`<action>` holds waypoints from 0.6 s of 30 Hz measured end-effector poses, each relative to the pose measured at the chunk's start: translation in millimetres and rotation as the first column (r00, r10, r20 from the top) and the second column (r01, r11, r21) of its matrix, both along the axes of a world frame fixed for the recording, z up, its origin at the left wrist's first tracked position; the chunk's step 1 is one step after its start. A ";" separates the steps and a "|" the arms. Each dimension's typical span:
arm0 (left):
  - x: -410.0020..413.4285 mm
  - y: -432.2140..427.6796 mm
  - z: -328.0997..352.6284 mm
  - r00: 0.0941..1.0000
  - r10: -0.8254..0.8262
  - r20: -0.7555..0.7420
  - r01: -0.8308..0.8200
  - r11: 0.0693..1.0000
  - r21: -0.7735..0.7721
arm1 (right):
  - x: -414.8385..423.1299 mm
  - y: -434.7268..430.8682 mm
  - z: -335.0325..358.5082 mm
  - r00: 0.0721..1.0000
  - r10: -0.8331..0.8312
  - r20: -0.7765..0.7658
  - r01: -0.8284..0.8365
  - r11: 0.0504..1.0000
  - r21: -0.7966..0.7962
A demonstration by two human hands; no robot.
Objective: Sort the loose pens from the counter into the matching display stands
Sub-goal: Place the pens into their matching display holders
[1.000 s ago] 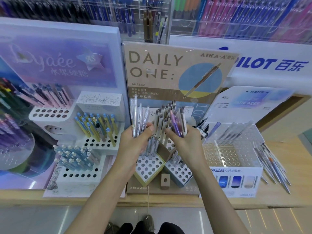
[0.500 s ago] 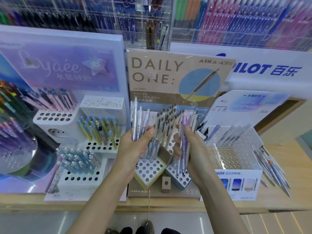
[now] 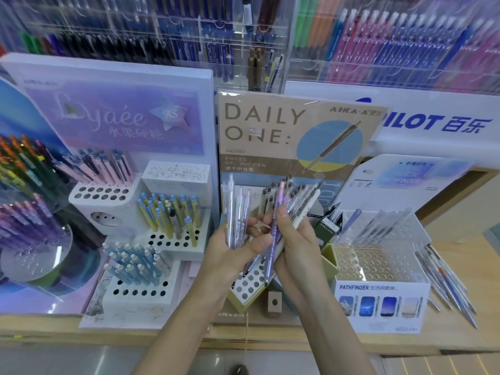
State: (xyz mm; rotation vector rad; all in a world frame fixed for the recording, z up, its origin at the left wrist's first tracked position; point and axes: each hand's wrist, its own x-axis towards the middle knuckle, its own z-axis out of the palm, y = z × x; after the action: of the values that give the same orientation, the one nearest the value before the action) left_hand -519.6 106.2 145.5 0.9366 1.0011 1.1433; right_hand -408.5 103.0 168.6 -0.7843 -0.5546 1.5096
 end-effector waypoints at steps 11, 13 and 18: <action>-11.2 2.6 2.3 0.987 -0.122 -0.105 0.120 0.992 -0.027 | -14.6 6.7 -2.5 0.999 0.044 -0.015 -0.046 0.990 -0.133; -11.2 3.1 -0.6 0.992 -0.075 -0.106 0.070 0.996 -0.053 | -17.4 5.9 -2.8 0.998 0.039 -0.041 -0.045 0.989 -0.144; -10.1 3.8 0.8 0.998 -0.043 -0.046 0.041 0.998 -0.047 | -21.6 5.9 -0.6 0.993 0.018 -0.121 -0.034 0.990 -0.137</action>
State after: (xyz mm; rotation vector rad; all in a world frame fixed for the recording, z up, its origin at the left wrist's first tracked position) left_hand -529.6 110.0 146.3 0.9468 1.0374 1.0631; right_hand -430.1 108.9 168.0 -0.7898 -0.3752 1.6206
